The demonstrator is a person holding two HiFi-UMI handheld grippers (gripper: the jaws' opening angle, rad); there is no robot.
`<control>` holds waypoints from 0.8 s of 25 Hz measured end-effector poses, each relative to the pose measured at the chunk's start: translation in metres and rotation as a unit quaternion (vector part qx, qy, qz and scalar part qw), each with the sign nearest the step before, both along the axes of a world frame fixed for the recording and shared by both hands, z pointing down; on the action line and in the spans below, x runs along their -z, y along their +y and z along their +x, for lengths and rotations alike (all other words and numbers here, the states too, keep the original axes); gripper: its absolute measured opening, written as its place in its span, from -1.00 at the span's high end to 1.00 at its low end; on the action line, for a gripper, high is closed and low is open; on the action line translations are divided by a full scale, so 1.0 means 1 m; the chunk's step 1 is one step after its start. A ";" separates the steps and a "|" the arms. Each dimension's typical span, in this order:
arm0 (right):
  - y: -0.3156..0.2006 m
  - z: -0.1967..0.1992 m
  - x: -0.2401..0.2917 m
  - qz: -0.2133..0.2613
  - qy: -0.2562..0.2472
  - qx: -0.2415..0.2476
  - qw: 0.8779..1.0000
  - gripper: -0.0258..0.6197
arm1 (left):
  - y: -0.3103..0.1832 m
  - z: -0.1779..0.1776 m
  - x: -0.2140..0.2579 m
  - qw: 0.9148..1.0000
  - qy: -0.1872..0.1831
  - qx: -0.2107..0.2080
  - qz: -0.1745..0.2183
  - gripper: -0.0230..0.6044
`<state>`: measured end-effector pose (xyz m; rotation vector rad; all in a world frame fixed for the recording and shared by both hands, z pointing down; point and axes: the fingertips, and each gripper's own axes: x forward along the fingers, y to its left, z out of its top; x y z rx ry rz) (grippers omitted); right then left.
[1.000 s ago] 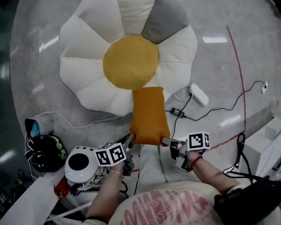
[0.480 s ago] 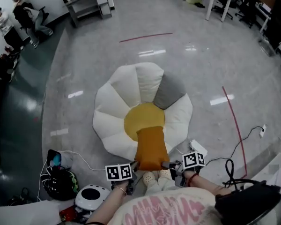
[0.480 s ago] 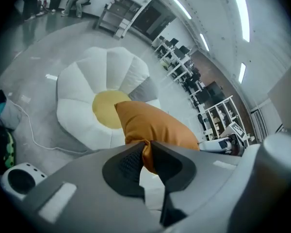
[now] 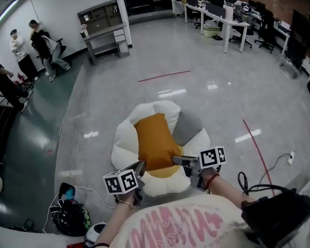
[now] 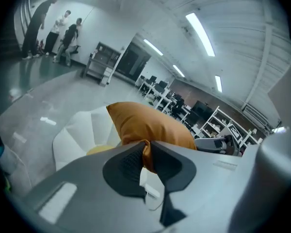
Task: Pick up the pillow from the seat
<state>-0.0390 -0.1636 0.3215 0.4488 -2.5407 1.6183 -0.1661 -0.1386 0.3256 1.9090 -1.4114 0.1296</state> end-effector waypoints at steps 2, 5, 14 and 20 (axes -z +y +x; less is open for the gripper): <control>-0.003 -0.002 0.036 0.042 -0.020 0.006 0.999 0.60 | -0.005 -0.003 0.040 0.999 -0.020 0.001 0.049 0.77; 0.000 -0.002 0.088 0.111 -0.044 0.017 0.993 0.60 | -0.001 -0.001 0.094 0.993 -0.036 0.002 0.113 0.77; 0.022 0.007 0.209 0.292 -0.083 0.023 0.952 0.58 | 0.021 0.009 0.208 0.963 -0.065 -0.005 0.263 0.77; 0.041 0.021 0.252 0.346 -0.117 0.023 0.931 0.57 | 0.037 0.024 0.253 0.941 -0.090 -0.026 0.325 0.78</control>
